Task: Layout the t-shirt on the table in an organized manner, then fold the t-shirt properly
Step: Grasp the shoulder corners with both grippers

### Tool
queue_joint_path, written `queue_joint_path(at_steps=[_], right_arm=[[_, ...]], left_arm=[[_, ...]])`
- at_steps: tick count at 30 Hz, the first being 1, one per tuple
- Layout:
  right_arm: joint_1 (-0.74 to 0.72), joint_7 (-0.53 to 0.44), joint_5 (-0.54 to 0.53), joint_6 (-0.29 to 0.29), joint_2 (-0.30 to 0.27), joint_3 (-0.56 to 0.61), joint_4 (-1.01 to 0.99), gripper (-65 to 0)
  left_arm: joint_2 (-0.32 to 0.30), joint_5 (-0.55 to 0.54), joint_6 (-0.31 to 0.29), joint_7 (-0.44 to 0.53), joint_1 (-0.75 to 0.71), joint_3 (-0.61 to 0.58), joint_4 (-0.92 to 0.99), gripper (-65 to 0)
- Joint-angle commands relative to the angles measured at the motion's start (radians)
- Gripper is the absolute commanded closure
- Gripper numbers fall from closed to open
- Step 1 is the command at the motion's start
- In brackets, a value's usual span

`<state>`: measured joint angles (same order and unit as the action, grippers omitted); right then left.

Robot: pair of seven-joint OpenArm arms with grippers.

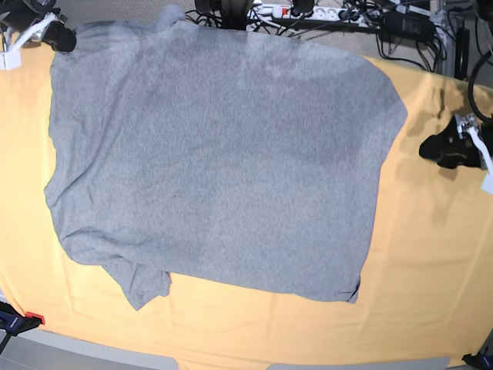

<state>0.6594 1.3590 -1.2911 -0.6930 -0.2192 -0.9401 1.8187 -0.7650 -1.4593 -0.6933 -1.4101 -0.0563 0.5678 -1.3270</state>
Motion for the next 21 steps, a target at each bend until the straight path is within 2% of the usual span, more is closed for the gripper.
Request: queue_joint_path(at_steps=[1,7,13,21], right_arm=[[0.005,-0.011,-0.018,-0.005,-0.017,-0.009,0.022,0.0],[-0.004,-0.010,-0.018,-0.005,-0.017,-0.009,0.040,0.0],[-0.039,-0.010,-0.018,-0.005,-0.043,-0.009,0.040,0.0],[-0.039,-0.003,-0.018,-0.005,-0.089,-0.009,0.040,0.0]], left_arm=[[-0.032,-0.024,-0.005,0.014,-0.006,0.043,-0.015,-49.4],[0.011,-0.024,-0.005,0.014,-0.166,0.182,-0.015,-49.4],[0.084,-0.024,-0.005,0.014,-0.271,0.188,-0.015,-49.4],[0.211,-0.024,-0.005,0.014,-0.285,0.178,-0.015,-49.4]])
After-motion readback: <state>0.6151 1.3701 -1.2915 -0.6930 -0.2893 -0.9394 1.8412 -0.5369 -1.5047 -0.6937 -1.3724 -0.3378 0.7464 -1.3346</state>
